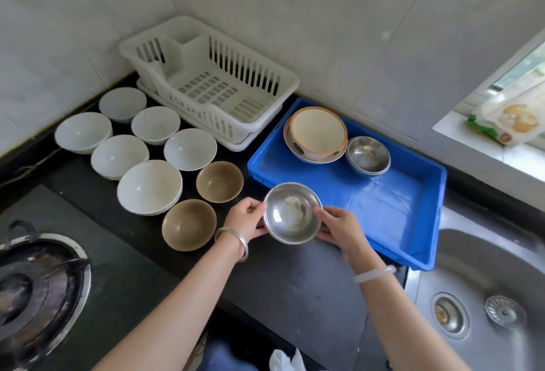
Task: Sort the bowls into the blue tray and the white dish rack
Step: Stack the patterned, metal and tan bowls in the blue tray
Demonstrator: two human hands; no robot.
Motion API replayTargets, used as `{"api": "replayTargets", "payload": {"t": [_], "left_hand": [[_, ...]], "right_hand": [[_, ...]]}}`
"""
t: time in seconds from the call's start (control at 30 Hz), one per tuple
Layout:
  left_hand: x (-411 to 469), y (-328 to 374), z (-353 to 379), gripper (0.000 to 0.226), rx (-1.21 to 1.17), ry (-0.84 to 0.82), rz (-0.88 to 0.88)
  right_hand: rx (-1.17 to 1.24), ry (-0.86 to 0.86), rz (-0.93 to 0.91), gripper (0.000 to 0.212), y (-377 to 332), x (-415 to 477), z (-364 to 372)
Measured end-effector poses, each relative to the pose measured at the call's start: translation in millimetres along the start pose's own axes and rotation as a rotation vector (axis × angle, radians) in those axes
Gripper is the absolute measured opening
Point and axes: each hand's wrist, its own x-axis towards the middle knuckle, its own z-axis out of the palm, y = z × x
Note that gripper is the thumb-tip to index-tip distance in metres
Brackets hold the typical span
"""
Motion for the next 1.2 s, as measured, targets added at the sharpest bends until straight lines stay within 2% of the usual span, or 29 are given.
{"api": "replayTargets", "payload": {"t": [0.23,0.37,0.47,0.6,0.73,0.87,1.2], "left_hand": [[35,54,94,0.006,0.056,-0.113,0.035],[59,72,147,0.017,0.051,-0.145,-0.001],[81,77,183,0.021,0.089,-0.115,-0.016],[107,77,221,0.005,0.179,-0.076,-0.027],[127,72,245,0.019,0.358,-0.041,0.015],[134,69,261,0.022,0.542,0.027,0.078],[137,53,278,0.025,0.701,0.169,0.144]], "right_hand": [[0.015,0.135,-0.061,0.012,-51,37,-72],[0.022,0.219,-0.082,0.012,-66,67,-111],[0.022,0.245,-0.08,0.017,-70,94,-135],[0.025,0.29,-0.058,0.016,-71,126,-155],[-0.004,0.335,-0.054,0.013,-73,149,-167],[-0.039,0.375,-0.074,0.016,-75,166,-174],[-0.138,0.423,-0.129,0.023,-67,185,-169]]}}
